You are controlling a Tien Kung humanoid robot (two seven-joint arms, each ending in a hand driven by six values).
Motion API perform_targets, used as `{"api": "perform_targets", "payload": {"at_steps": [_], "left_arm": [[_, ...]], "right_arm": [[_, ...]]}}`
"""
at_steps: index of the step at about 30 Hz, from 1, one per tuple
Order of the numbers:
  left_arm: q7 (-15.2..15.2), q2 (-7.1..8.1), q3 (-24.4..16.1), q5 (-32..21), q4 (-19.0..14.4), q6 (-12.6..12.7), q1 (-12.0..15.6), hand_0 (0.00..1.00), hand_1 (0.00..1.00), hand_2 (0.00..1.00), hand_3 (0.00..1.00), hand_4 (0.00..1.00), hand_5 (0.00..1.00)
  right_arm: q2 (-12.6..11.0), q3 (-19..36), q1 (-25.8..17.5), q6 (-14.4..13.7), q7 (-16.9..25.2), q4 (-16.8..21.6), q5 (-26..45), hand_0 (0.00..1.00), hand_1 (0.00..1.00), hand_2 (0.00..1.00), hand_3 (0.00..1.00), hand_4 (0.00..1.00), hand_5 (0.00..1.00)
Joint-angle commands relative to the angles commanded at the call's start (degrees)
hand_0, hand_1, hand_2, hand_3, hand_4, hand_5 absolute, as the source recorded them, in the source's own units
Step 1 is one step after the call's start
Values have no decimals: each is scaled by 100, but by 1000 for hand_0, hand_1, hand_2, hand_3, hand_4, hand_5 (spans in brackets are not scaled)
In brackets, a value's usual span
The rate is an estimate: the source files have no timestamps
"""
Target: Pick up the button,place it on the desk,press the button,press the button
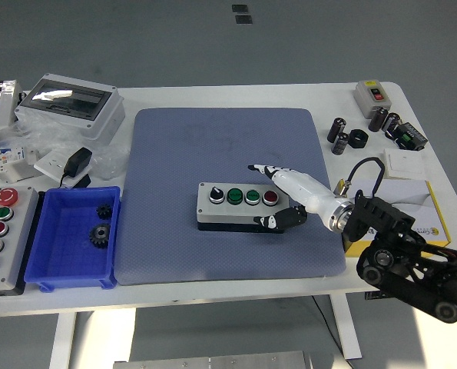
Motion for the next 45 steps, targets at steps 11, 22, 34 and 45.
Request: {"api": "perform_targets", "payload": {"at_steps": [11,22,34,45], "left_arm": [[1,3,48,-119,0,-98,27,624,604,543,588,680,117],[8,1,81,-248,0,-74,36,625,603,539,590,674,105],[55,6,60,-250,0,-72,55,625,605,538,592,672,101],[54,-3,73,-230,0,-86,29,626,604,537,591,670,120]], "right_arm": [[-850,1260,-351,244,41,1339,1486,998,991,998,998,809,115],[-1260,1240,179,1042,-1314,1545,1294,998,993,998,998,776,222],[-1061,1089,387,1943,-1587,1545,1653,76,181,224,678,564,2],[-456,512,767,1775,-1588,1278,1598,20,115,199,690,579,2]]}}
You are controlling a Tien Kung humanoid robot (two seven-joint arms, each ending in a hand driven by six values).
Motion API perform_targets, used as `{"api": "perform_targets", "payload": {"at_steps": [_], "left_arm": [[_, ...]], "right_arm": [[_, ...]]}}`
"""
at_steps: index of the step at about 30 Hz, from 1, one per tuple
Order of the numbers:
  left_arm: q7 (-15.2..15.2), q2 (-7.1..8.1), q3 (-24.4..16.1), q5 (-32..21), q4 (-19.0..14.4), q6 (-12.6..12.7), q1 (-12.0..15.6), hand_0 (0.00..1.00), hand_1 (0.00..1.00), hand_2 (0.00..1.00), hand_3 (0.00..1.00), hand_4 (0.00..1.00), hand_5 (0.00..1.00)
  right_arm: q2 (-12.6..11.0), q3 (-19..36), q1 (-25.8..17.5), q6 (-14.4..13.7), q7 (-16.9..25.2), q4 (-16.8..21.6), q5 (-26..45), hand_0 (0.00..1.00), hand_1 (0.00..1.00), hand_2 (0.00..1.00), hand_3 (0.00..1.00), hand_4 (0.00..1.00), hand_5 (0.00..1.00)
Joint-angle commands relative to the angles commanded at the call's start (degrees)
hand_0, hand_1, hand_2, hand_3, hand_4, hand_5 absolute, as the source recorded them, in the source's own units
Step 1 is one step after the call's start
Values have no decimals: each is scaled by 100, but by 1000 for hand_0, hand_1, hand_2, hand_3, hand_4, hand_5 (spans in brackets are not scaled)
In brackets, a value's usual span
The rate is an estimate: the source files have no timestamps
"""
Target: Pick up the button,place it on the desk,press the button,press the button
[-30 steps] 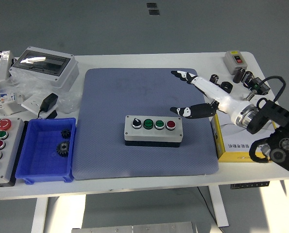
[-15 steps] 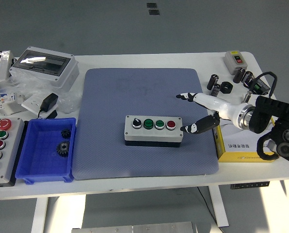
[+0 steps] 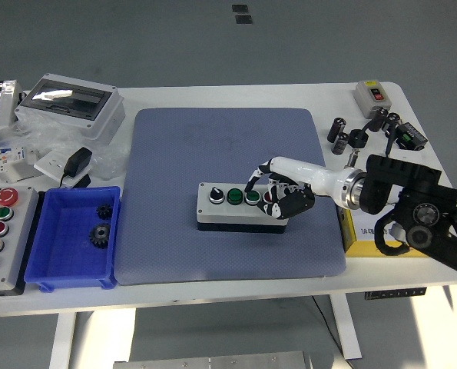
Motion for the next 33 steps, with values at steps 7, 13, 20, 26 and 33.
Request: {"api": "perform_targets", "payload": {"at_steps": [7,13,20,26,33], "left_arm": [[-2,3,-12,12,0,-4,-3,626,604,534,592,672,117],[-21,-1,-9,11,0,-8,-5,627,604,530,591,672,125],[-47,-1,-6,-1,0,-17,-9,627,604,525,591,666,143],[-71,-5,25,-36,0,-21,-7,627,604,525,592,663,154],[-81,-9,30,-44,0,-16,6,627,604,524,593,663,158]], "right_arm": [[216,-144,15,-118,36,-419,-27,9,107,199,694,582,2],[298,-190,-52,-203,81,-785,-45,8,103,194,694,578,2],[330,-303,-123,-261,103,-980,-101,6,98,191,694,578,2],[296,-213,-159,-354,193,-862,-123,4,97,191,692,577,2],[160,552,-376,-398,563,-344,267,2,94,189,691,574,2]]}}
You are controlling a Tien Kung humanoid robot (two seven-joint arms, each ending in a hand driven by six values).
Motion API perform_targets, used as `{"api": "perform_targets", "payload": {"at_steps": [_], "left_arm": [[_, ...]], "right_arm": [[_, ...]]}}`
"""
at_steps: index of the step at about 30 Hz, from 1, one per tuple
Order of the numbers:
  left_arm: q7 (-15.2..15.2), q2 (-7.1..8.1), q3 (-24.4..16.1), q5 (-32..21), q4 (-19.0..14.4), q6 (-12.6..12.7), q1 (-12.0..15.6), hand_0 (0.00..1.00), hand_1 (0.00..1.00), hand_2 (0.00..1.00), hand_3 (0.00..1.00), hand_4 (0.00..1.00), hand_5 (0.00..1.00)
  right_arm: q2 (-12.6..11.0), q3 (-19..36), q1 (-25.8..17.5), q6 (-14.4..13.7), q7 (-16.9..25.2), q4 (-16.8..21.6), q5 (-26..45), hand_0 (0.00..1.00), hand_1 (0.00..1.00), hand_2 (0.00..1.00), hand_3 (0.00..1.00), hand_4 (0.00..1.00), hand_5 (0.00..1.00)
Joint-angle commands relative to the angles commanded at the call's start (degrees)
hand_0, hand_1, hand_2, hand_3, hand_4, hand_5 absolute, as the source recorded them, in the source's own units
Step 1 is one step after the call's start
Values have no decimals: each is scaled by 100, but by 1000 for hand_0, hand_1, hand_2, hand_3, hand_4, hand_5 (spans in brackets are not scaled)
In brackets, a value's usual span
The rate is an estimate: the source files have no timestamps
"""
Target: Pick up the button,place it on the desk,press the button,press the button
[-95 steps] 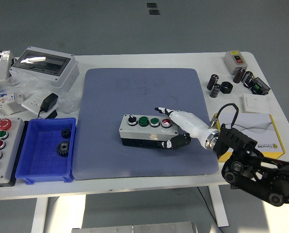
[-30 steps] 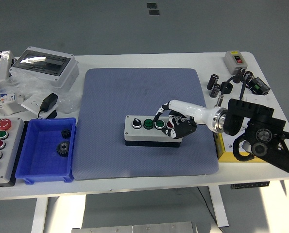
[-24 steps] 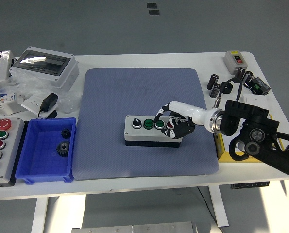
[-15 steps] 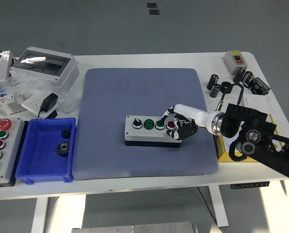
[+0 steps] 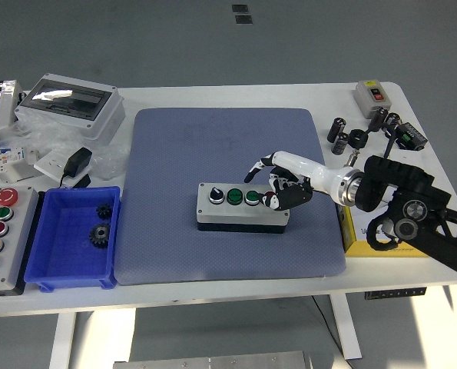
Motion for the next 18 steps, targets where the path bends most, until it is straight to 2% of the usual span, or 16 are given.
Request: {"api": "perform_targets", "payload": {"at_steps": [3,6,12,13,16,18], "left_arm": [[5,-4,-11,14,0,2,5,627,603,524,593,662,165],[-9,-15,10,-15,0,5,10,627,603,524,593,662,165],[-16,-65,-10,-7,0,2,60,627,602,522,593,661,166],[-20,-75,-26,10,0,2,72,627,603,522,593,662,167],[-38,-93,-56,47,0,1,83,627,603,522,593,662,167],[-56,-99,-60,56,0,3,81,627,603,522,593,662,167]], "right_arm": [[31,365,-252,-403,306,121,-268,2,92,189,692,572,2],[164,651,-591,-1026,639,36,-834,2,92,189,692,572,2],[806,1345,-1409,-2317,1414,-120,-1812,4,93,193,694,579,2],[948,1487,-1570,-2540,1582,-161,-1851,2,71,171,763,895,370],[1258,1811,-1968,-3104,2034,-293,-1611,2,71,171,763,895,370],[1378,1981,-2228,-3436,2347,-369,-1391,2,71,171,763,895,370]]}}
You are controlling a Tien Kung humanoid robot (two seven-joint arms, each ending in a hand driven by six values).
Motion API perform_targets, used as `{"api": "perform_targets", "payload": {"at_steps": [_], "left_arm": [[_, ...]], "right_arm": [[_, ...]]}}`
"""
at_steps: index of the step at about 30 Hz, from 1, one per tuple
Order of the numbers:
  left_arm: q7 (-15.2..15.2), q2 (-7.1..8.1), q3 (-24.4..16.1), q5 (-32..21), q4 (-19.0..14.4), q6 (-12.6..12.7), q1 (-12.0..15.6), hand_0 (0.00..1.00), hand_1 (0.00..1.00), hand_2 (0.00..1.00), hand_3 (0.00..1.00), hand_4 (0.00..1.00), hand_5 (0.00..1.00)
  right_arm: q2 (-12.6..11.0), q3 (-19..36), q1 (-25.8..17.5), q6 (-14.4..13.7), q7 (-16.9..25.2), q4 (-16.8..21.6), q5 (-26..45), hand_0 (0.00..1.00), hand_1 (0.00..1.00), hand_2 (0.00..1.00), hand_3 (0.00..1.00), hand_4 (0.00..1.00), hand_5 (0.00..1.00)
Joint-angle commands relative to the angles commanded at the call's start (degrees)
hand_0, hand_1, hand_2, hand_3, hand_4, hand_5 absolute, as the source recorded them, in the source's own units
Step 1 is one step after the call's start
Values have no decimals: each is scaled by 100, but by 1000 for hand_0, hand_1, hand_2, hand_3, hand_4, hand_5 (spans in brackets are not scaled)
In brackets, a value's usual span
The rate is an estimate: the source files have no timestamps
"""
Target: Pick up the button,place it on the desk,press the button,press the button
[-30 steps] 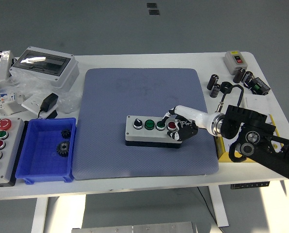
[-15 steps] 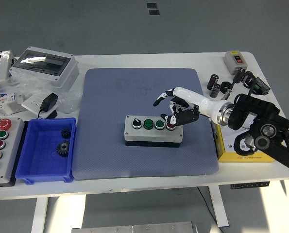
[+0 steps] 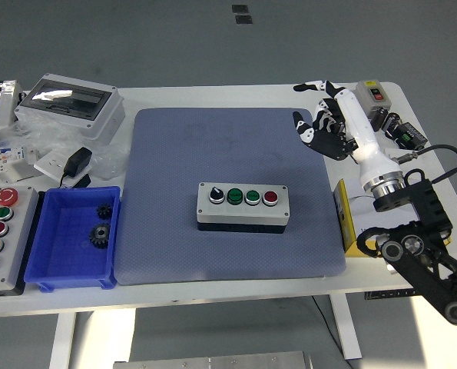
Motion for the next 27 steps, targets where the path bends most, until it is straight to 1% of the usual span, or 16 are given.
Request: {"api": "perform_targets", "payload": {"at_steps": [1,3,6,7,12,13,18,19,27], "left_arm": [[-11,-1,2,3,0,2,-3,627,603,523,593,663,170],[-14,-1,-1,15,0,6,-8,627,603,523,593,663,170],[3,-1,-5,41,0,15,-14,627,603,523,593,663,170],[8,0,-3,45,0,16,-16,628,605,527,592,667,176],[20,24,17,38,0,22,-33,628,605,527,592,667,176],[22,33,24,32,0,23,-36,628,605,531,593,668,178],[38,73,51,14,0,24,-46,628,605,531,593,668,178],[40,82,58,7,0,25,-48,628,605,533,592,670,182],[48,147,101,-31,0,26,-57,628,606,534,591,673,187]], "right_arm": [[32,68,-146,-168,172,-48,139,189,330,385,822,998,524],[46,132,-358,-417,439,-111,336,189,330,385,822,998,524],[42,191,-487,-674,769,-178,493,189,330,385,822,998,524],[43,206,-499,-709,823,-188,507,854,922,961,998,998,651],[78,222,-507,-777,881,-228,457,854,922,961,998,998,651],[87,216,-505,-778,873,-238,441,979,998,998,998,998,599],[104,193,-490,-780,824,-265,366,979,998,998,998,998,599],[107,188,-487,-780,816,-274,357,988,998,998,998,998,638],[148,184,-537,-782,794,-337,329,992,998,998,998,998,644]]}}
